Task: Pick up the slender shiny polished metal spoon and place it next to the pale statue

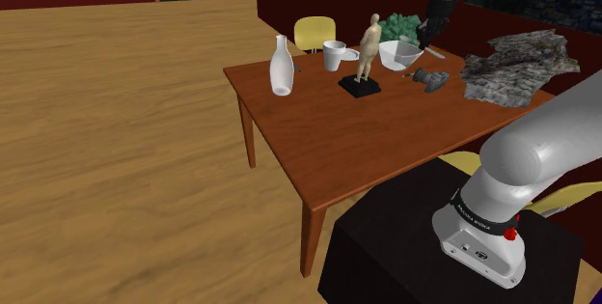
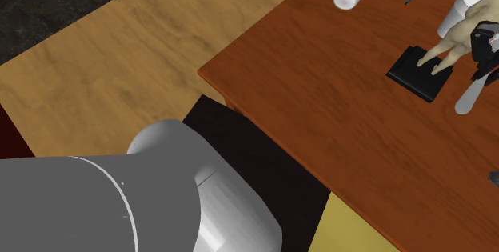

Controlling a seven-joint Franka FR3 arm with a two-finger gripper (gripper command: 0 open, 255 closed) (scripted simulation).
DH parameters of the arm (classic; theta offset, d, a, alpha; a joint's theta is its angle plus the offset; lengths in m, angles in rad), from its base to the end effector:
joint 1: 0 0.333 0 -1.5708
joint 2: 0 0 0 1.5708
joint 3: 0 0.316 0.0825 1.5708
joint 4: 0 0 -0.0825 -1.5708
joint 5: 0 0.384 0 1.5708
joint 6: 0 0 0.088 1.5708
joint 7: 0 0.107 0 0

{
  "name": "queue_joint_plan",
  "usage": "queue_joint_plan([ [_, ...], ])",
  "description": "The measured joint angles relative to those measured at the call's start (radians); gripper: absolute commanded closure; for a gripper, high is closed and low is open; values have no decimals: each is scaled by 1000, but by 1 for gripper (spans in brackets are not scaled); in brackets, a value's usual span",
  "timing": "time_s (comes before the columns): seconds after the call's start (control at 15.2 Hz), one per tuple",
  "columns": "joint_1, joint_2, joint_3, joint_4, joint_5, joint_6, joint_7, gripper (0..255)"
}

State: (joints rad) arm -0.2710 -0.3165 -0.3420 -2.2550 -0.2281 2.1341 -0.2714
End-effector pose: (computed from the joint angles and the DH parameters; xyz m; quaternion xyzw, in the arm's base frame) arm 0.3803 -0.2919 0.5010 0.9880 -0.1145 0.0618 0.0831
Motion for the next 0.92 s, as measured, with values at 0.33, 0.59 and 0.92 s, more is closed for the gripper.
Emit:
queue_joint_plan([
  [0.33,-1,19,-6,-48,-3,66,6,255],
  [0.59,-3,39,-13,-86,-5,124,9,255],
  [0.92,-4,68,-20,-129,-7,196,14,255],
])
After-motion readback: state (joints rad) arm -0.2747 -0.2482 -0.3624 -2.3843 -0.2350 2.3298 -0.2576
